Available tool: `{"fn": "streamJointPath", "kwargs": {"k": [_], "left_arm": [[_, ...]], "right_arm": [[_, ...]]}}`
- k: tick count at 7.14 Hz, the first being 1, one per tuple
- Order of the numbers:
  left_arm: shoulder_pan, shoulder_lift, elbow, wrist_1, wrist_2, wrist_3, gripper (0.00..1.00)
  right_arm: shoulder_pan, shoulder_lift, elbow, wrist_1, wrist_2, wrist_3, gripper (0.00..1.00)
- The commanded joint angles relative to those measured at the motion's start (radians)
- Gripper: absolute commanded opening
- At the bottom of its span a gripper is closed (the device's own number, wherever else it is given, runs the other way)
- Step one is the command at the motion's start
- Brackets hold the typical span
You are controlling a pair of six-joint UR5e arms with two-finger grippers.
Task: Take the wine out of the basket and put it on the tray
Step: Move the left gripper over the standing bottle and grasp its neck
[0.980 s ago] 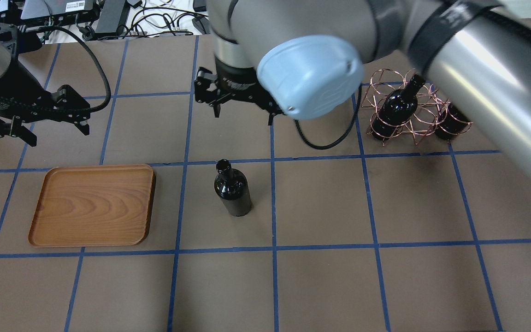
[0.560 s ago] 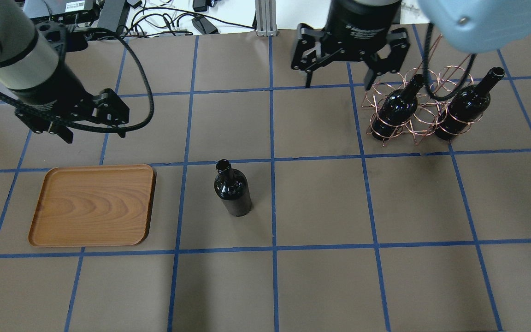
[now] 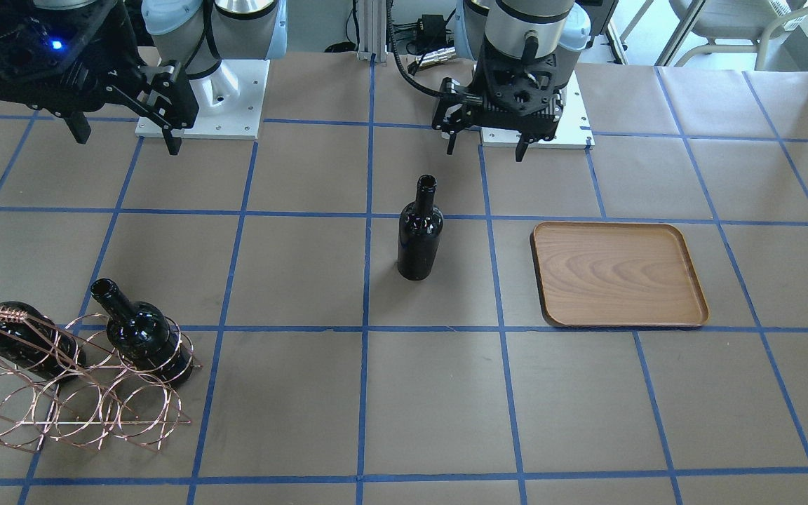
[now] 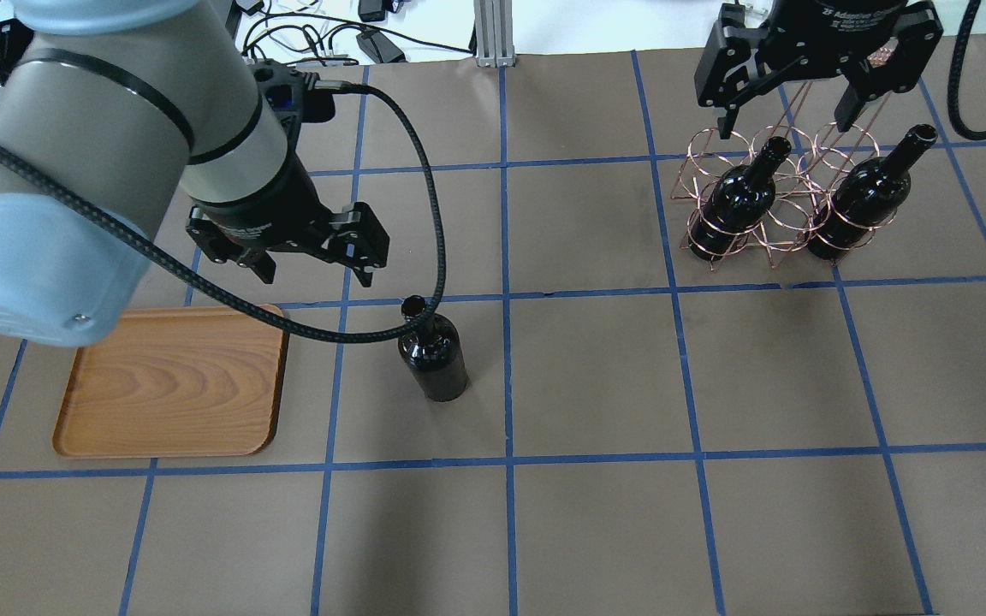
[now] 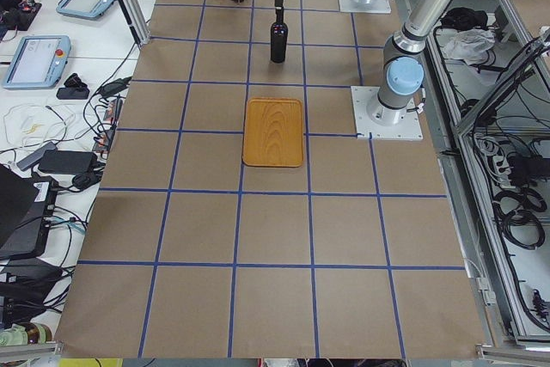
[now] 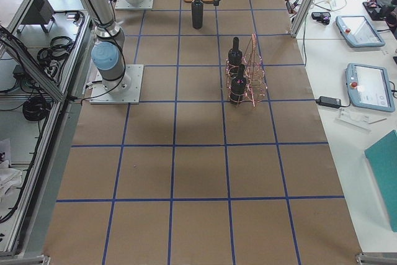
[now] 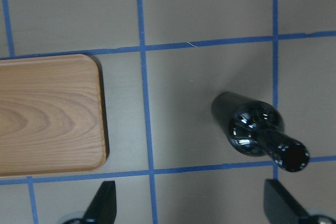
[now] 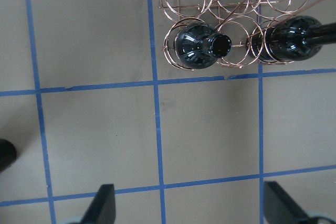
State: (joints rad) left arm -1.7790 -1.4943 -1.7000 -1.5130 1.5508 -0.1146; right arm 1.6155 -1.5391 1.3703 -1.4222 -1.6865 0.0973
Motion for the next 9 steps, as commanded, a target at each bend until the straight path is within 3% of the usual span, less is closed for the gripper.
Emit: {"fn": "streamJointPath", "kwargs": {"k": [1,4,7,8,9], "left_arm": [[-0.045,-0.027,-0.007,0.002,-0.020,-0.025,1.00],[-0.068,-0.104,-0.010,0.065,-0.055,-0.027,1.00],[-0.068,-0.174,-0.010,0.069,-0.054,-0.013,0.97],[-0.069,-0.184,-0.012,0.068,-0.055,-0.013,0.94],[-0.072,-0.196,-0.012,0.068,-0.055,-0.013,0.83]], "right_arm": [[-0.003,-0.004,0.042,-0.009,0.000,0.002,1.00],[-0.003,-0.004,0.041,-0.012,0.089,-0.004,1.00],[-0.005,-0.003,0.041,-0.012,0.079,-0.008,1.00],[-0.005,-0.003,0.041,-0.012,0.079,-0.008,1.00],[-0.005,-0.003,0.042,-0.012,0.079,-0.008,1.00]]}}
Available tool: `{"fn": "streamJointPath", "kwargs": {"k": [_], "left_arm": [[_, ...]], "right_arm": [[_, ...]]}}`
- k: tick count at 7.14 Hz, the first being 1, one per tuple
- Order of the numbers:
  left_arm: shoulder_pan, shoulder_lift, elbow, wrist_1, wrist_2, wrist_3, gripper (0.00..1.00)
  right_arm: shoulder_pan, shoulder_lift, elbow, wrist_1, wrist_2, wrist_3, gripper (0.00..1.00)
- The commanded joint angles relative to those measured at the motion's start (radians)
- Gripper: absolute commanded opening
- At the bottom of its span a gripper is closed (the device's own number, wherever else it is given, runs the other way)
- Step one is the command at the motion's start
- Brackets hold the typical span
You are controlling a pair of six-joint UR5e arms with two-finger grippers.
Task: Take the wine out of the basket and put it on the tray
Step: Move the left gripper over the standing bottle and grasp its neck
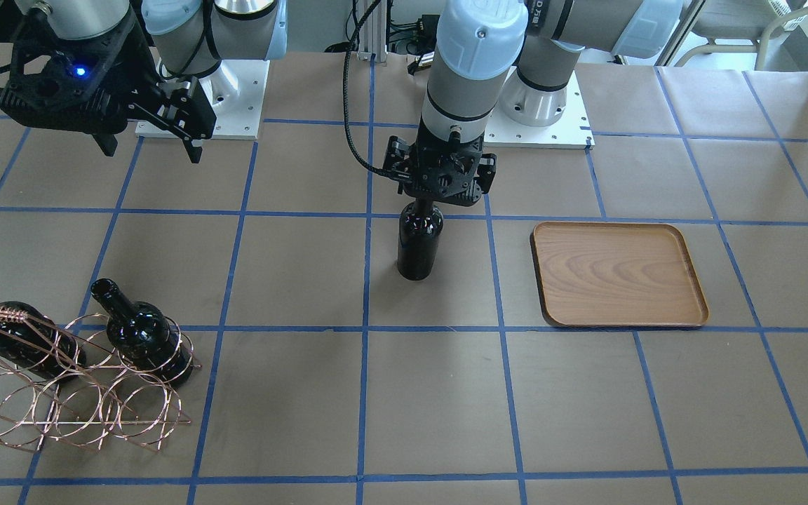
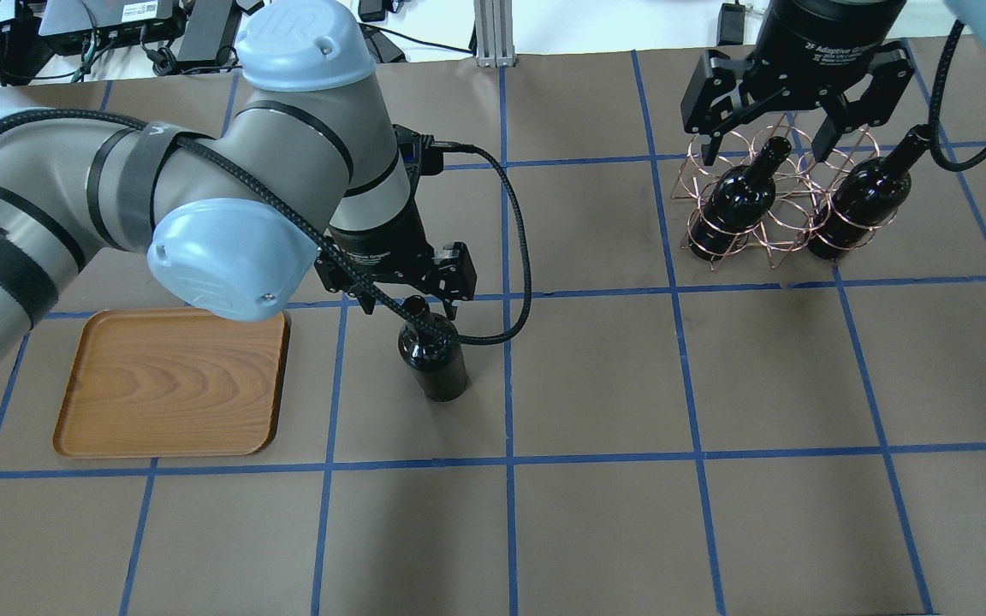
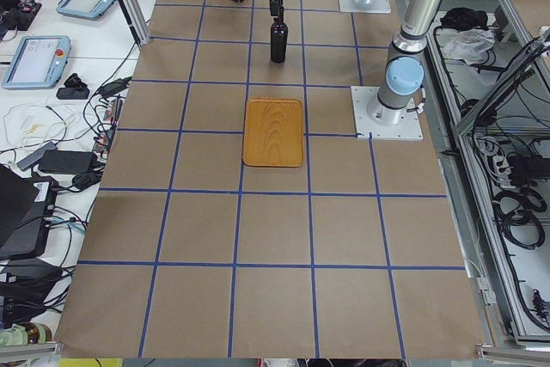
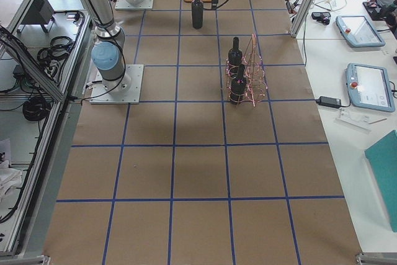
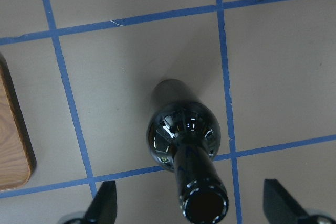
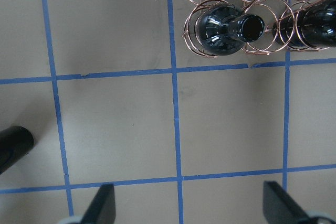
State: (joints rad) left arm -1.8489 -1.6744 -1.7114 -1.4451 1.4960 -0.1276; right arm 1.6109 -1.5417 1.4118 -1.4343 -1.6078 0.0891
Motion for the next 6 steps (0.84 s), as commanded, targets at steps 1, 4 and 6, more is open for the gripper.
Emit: {"fn": "streamJointPath", "kwargs": {"k": [1,4,6], "left_arm": [[-0.006,-0.025,0.000,0.000,0.000,0.000,0.77],[-0.009,-0.034,0.000,-0.001,0.000,0.005,0.71],[-0.009,-0.030,0.001,-0.014,0.000,0.003,0.66]], "right_arm": [[0.000,0.000,0.001,0.000,-0.001,0.000,1.00],[0.000,0.000,0.001,0.000,0.002,0.000,1.00],[0.001,0.000,0.001,0.000,0.002,0.000,1.00]]}}
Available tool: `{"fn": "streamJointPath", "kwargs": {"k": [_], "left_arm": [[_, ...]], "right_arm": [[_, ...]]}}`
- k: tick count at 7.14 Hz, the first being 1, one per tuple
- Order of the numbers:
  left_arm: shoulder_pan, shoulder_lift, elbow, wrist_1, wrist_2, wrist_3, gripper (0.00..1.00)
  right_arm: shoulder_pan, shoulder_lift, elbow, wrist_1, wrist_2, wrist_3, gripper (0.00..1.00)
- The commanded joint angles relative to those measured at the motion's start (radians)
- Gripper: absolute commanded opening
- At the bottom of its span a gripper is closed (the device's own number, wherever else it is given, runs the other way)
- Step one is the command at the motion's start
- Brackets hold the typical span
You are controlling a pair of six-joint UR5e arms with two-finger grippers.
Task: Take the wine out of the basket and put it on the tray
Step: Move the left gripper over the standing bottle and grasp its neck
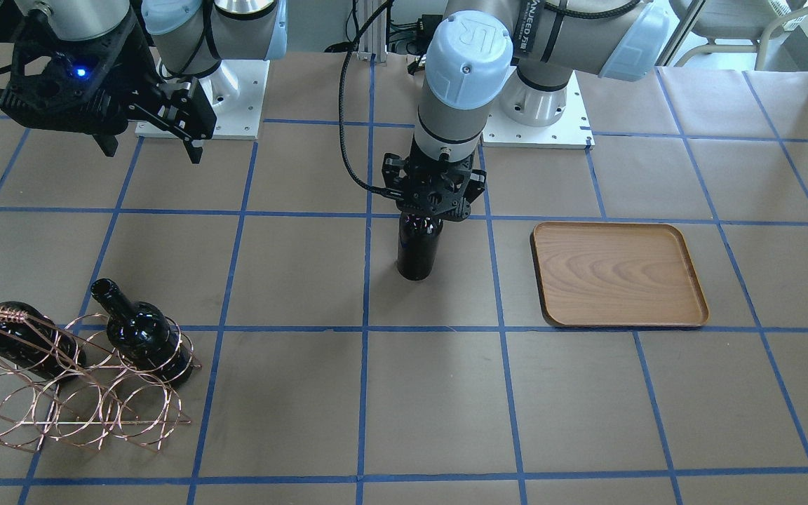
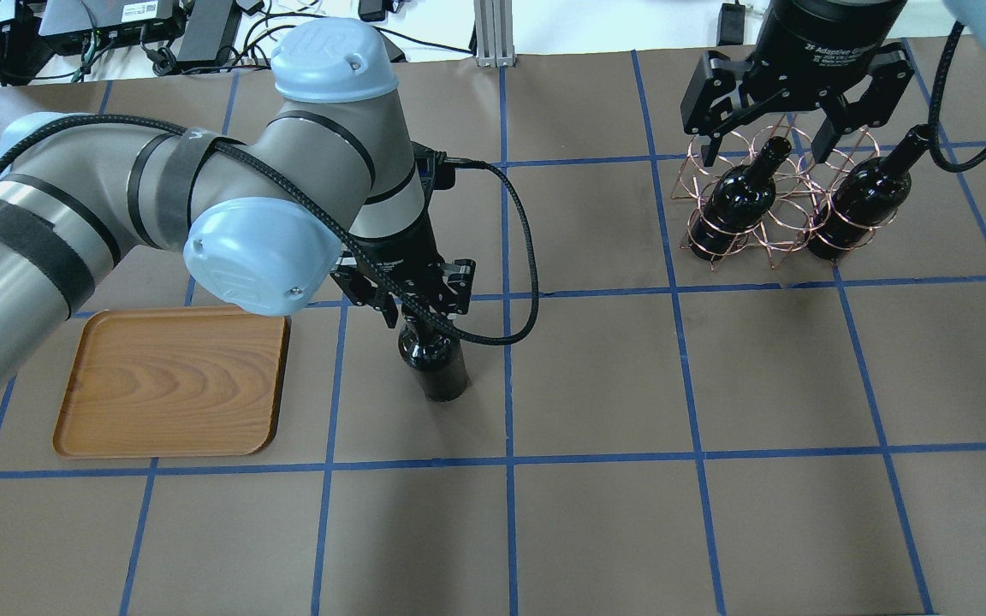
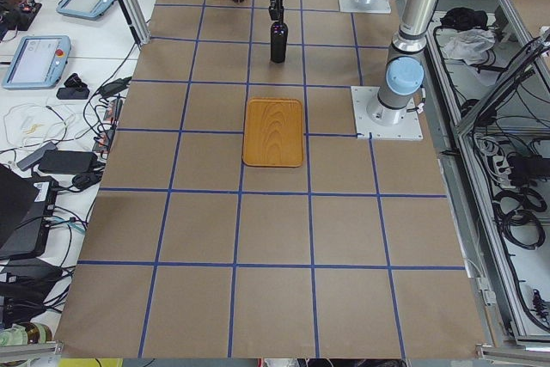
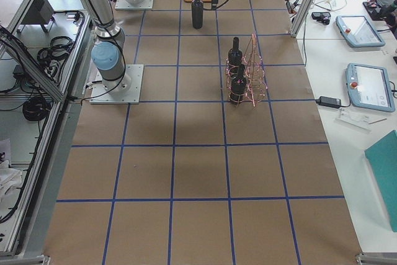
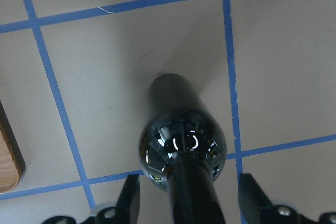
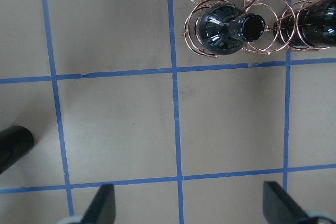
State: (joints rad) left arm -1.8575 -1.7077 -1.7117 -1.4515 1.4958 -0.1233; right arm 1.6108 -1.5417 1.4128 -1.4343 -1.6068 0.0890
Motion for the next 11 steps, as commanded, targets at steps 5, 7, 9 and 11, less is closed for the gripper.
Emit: {"fn": "streamJointPath", "kwargs": {"k": [5,7,9,11], "left_arm": [[-0.002,0.002,0.001,-0.033,0.003,-0.001,0.39],[-0.002,0.000,0.001,-0.040,0.000,0.001,0.05],[0.000,0.000,0.012,-0.038,0.006,0.002,0.00],[0.047,0.036,0.046,-0.059,0.036,0.004,0.00]], "right_arm": [[0.000,-0.001,0.006,0.000,0.008,0.000,1.00],[0.001,-0.002,0.006,0.000,0.010,0.000,1.00],[0.001,0.000,0.005,-0.002,0.008,0.000,1.00],[0.000,-0.001,0.005,0.000,-0.002,-0.002,1.00]]}}
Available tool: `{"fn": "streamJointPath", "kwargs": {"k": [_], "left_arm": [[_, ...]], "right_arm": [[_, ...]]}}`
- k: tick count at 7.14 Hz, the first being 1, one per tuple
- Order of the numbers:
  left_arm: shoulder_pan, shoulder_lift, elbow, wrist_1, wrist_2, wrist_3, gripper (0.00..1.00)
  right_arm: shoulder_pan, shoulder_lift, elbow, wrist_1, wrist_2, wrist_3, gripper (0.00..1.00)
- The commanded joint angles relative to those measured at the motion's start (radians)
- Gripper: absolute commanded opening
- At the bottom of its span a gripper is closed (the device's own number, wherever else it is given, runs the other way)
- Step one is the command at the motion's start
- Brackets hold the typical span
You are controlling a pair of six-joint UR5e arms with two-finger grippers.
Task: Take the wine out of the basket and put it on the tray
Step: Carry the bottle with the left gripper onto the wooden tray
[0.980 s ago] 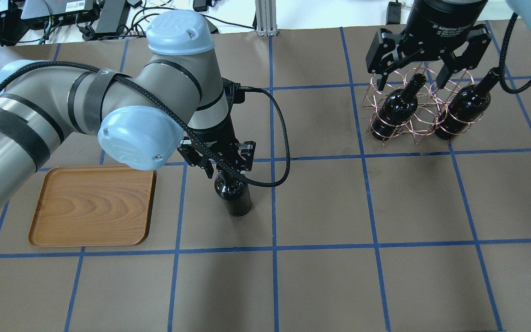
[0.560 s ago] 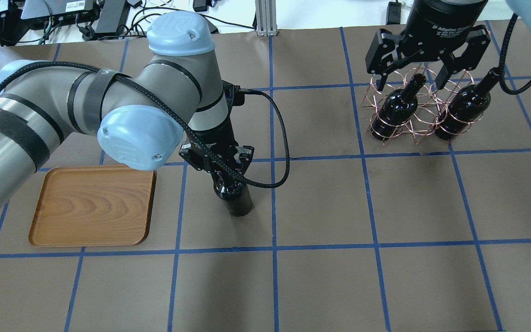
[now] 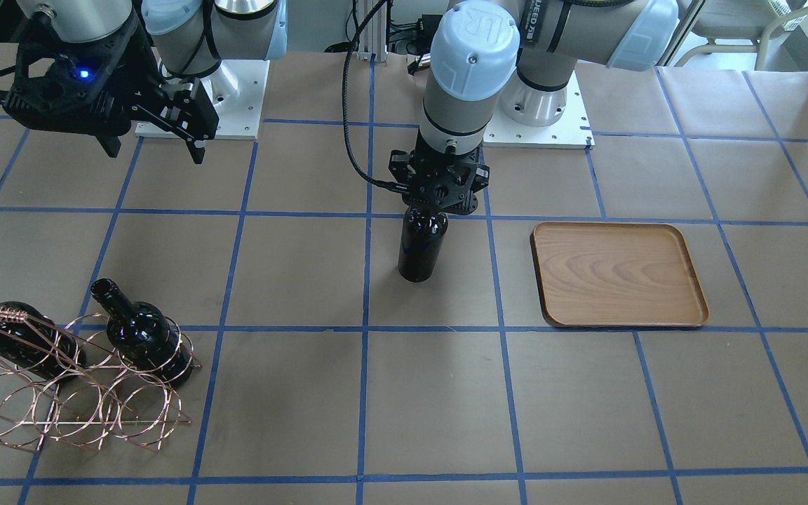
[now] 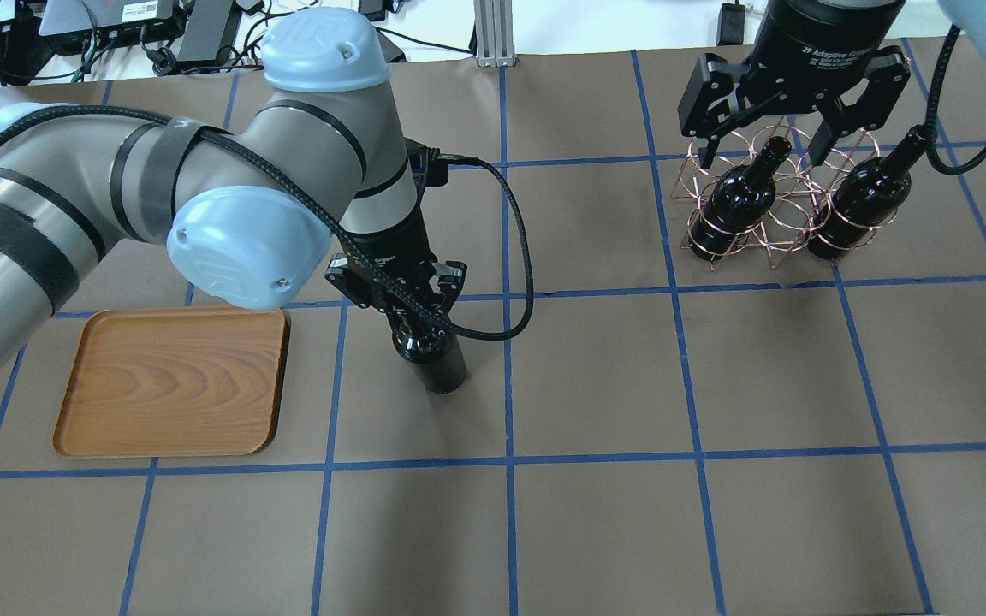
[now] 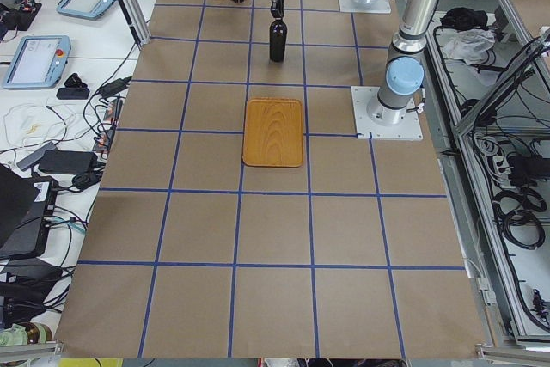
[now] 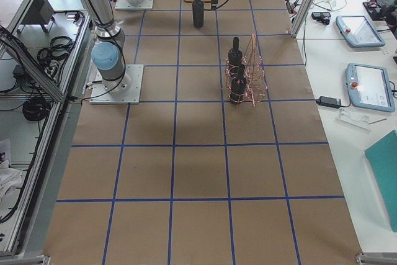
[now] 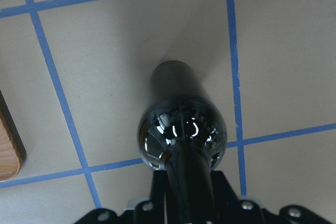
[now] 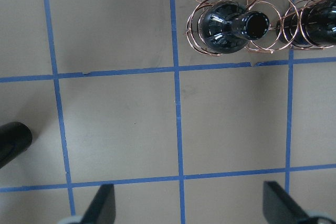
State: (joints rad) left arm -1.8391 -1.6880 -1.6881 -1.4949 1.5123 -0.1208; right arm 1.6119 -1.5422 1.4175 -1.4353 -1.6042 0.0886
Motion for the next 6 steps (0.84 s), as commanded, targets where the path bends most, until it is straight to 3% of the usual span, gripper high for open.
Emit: {"fn": "streamJointPath", "kwargs": {"k": [1,3,6], "left_arm": [[0.081,0.019,0.078,-0.077,0.043,0.021,0.00],[0.240,0.037,0.159,-0.174,0.116,0.186,0.00],[0.487,0.059,0.133,-0.194,0.132,0.428,0.00]], "right_arm": [[-0.001,-0.001,-0.002,0.003,-0.005,-0.001,1.00],[0.000,-0.003,0.000,0.001,0.001,-0.001,1.00],[0.002,-0.004,0.000,0.003,0.007,-0.001,1.00]]}}
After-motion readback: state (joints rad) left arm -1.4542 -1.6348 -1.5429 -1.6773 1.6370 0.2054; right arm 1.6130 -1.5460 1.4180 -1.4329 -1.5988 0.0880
